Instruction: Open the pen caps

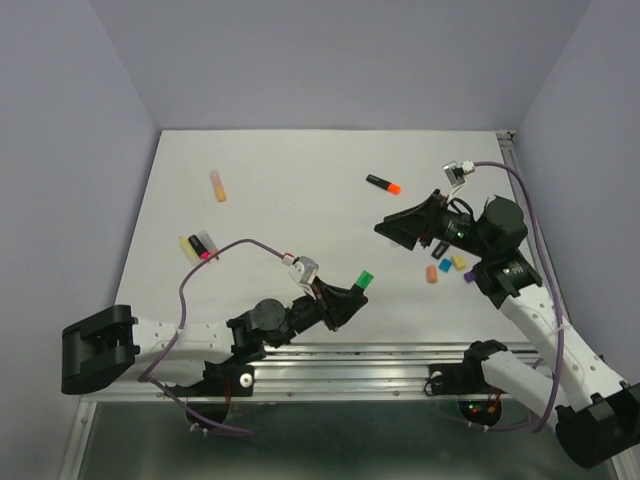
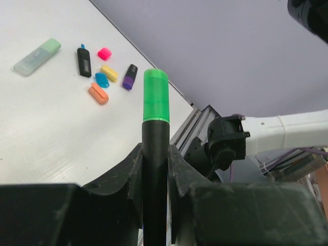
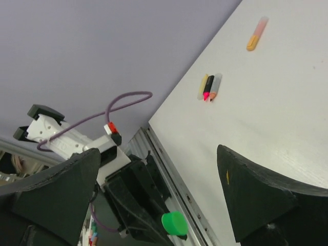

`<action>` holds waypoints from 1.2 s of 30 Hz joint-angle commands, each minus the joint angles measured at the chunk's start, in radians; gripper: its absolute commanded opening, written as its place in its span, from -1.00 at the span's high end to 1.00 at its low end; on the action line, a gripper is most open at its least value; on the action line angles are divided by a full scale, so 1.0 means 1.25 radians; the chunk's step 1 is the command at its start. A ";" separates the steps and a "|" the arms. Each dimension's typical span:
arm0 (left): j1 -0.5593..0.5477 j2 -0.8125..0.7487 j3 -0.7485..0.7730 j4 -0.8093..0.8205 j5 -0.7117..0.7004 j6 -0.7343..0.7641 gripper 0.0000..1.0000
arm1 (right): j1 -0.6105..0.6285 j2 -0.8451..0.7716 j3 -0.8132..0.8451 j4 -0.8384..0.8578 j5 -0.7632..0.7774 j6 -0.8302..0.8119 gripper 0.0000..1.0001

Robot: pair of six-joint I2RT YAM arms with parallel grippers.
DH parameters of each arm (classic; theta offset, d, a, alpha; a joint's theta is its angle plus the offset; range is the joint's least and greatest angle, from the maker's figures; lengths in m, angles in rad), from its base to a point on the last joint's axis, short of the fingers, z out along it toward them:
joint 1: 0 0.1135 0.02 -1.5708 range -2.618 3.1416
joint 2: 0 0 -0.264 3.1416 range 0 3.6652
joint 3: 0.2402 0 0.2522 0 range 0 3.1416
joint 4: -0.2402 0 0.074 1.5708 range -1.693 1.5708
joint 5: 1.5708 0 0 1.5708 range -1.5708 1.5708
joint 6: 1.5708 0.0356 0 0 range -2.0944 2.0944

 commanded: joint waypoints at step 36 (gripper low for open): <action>0.008 0.089 0.217 -0.037 -0.126 0.057 1.00 | 0.117 -0.054 -0.307 0.465 0.012 0.182 -0.32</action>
